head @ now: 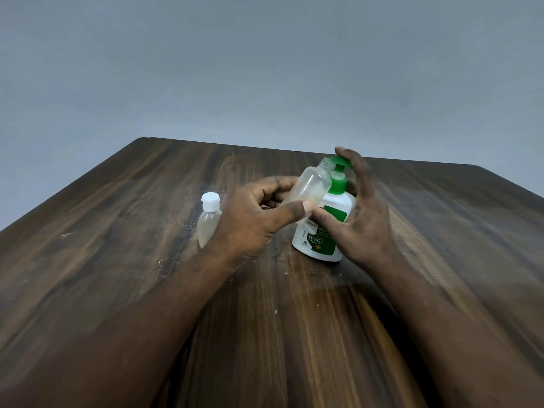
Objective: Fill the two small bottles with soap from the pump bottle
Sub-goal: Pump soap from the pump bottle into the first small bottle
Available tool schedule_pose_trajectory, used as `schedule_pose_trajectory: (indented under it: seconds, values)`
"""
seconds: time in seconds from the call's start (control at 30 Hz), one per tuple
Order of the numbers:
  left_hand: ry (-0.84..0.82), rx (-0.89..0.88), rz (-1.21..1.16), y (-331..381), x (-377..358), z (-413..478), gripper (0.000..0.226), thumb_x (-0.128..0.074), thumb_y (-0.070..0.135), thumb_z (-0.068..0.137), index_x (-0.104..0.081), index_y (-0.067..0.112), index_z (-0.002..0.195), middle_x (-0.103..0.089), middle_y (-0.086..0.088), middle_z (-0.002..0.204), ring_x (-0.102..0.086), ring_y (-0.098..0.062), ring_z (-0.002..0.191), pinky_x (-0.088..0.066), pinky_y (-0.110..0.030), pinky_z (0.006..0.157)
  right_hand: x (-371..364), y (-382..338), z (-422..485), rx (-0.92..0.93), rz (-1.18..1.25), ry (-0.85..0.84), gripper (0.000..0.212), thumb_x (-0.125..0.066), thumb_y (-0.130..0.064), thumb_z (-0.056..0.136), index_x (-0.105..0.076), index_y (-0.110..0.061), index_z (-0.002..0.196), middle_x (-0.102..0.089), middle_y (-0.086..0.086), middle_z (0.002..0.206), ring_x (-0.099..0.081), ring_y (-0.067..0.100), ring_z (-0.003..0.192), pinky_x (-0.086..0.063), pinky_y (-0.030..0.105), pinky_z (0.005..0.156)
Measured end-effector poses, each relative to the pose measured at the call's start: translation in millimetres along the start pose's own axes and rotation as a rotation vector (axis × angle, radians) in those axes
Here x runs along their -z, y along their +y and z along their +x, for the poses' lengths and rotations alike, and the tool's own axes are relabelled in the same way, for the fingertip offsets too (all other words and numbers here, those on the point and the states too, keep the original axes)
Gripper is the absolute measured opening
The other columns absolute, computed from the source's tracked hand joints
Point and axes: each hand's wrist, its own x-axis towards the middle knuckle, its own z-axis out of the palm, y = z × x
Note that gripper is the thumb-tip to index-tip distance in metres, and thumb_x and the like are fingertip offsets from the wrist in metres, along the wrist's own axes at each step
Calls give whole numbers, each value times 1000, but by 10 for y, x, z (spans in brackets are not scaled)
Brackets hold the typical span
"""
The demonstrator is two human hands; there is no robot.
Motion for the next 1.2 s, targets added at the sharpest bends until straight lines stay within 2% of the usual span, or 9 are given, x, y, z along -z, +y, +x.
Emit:
schedule_pose_trajectory:
  seconds: [0.13, 0.23, 0.33, 0.47, 0.67, 0.87, 1.07, 1.13, 1.2]
  values:
    - [26, 12, -105, 60, -36, -12, 50, -80, 32, 80, -69, 13, 125, -81, -8, 99, -78, -20, 90, -60, -28, 72, 3, -10, 16, -17, 2, -8, 92, -91, -32, 82, -37, -33, 157, -66, -14, 133, -69, 3, 115, -60, 29, 92]
    - [36, 16, -160, 70, -45, -10, 48, -78, 30, 79, -68, 10, 121, -81, -8, 94, -77, -15, 83, -59, -24, 66, 4, -7, 21, -37, 44, -13, 88, -90, -30, 84, -38, -30, 156, -67, -13, 131, -70, 7, 115, -62, 39, 92]
    - [29, 25, -190, 56, -51, -13, 45, -78, 28, 78, -69, 10, 118, -81, -8, 94, -76, -14, 81, -59, -24, 65, 8, 6, 29, -63, 91, -25, 83, -90, -23, 85, -41, -25, 152, -71, -14, 123, -73, 10, 106, -63, 43, 86]
    - [28, 38, -209, 61, -60, -21, 42, -78, 28, 75, -70, 13, 114, -81, -11, 95, -76, -14, 80, -59, -23, 64, 10, 5, 25, -60, 88, -15, 79, -91, -20, 84, -45, -26, 148, -70, -9, 127, -72, 8, 110, -63, 40, 88]
    - [25, 35, -227, 55, -55, -4, 46, -78, 27, 79, -69, 10, 121, -81, -12, 100, -77, -19, 86, -60, -26, 67, 14, -11, 7, -32, 6, -18, 91, -90, -29, 85, -35, -35, 157, -64, -17, 135, -69, 6, 117, -63, 40, 91]
    - [29, 22, -225, 52, -39, 5, 49, -79, 27, 79, -71, 8, 124, -81, -11, 102, -78, -20, 89, -61, -27, 70, 11, -21, 15, -59, 25, -5, 89, -90, -36, 84, -36, -40, 155, -66, -14, 137, -71, 10, 116, -63, 46, 91]
    - [23, 14, -190, 58, -27, -6, 45, -80, 29, 78, -76, 12, 119, -81, -7, 105, -78, -19, 90, -62, -27, 70, -8, 4, 18, -59, 80, 11, 84, -93, -28, 82, -43, -33, 150, -69, -12, 132, -73, 10, 110, -64, 46, 85]
    - [12, 26, -196, 56, -26, -9, 45, -79, 29, 78, -76, 11, 119, -81, -7, 104, -78, -19, 90, -62, -27, 70, -5, 7, 14, -43, 61, 24, 83, -93, -27, 81, -46, -26, 149, -69, -17, 128, -73, 5, 108, -64, 37, 84]
    - [9, 34, -205, 54, -24, -7, 46, -79, 28, 79, -75, 9, 121, -81, -8, 104, -79, -20, 91, -63, -28, 71, -9, -15, 8, -36, 43, 22, 83, -93, -28, 81, -45, -30, 149, -68, -26, 125, -73, 1, 105, -62, 26, 81]
